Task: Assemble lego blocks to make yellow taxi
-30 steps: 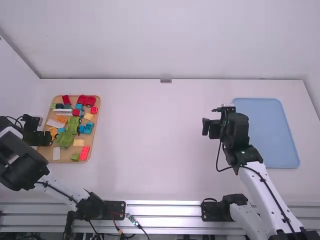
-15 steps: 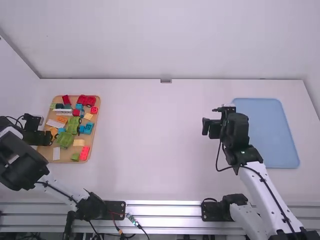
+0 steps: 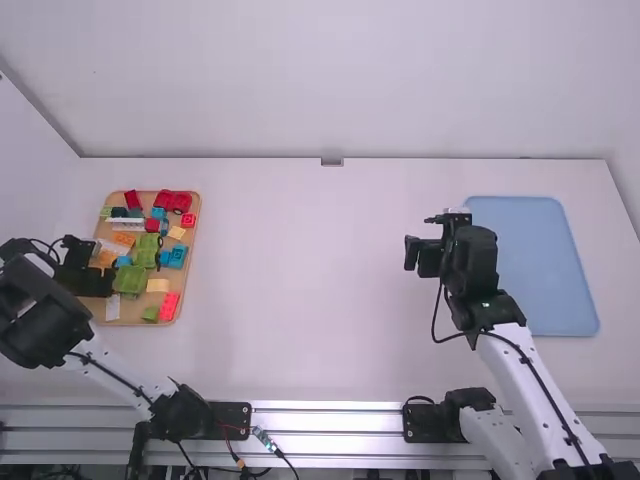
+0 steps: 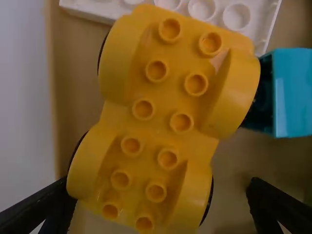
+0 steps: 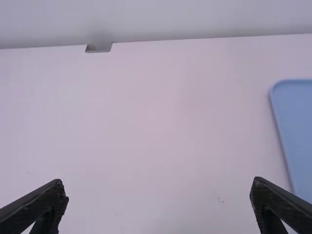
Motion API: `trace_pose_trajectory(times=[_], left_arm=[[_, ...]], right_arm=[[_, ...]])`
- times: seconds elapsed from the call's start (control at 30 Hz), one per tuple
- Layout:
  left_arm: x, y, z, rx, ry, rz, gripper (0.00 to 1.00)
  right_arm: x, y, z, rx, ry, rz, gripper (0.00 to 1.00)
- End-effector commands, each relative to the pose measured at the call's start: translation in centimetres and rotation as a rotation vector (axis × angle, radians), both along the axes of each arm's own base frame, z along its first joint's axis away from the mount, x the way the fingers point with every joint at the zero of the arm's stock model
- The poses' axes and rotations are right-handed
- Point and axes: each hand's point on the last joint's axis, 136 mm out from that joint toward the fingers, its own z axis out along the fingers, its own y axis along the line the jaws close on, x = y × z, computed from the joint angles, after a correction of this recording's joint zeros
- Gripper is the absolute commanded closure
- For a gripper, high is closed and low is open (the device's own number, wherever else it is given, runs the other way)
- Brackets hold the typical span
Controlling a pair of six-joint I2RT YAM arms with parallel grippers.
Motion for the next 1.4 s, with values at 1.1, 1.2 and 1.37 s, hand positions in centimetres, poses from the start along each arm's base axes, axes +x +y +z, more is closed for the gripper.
trace_pose_trajectory(times=[1.1,1.2,1.37], left_arm=[[2.3,-0.9,0.1,0.014,-0.018,-0.062,0.43],[2.2,-1.0,0.0,0.015,-0.013,-0.066,0.46],[2.1,-0.9,0.0,0.014,-0.011,-0.057,0.52]], right_arm=[[0.1,1.4,1.0,-0.010,-0.027,0.049,0.01],[0.1,2.0,1.3,-0.021,-0.040,0.072,0.01],[0.2,2.4,1.5,-0.021,-0.051,0.081,0.01]])
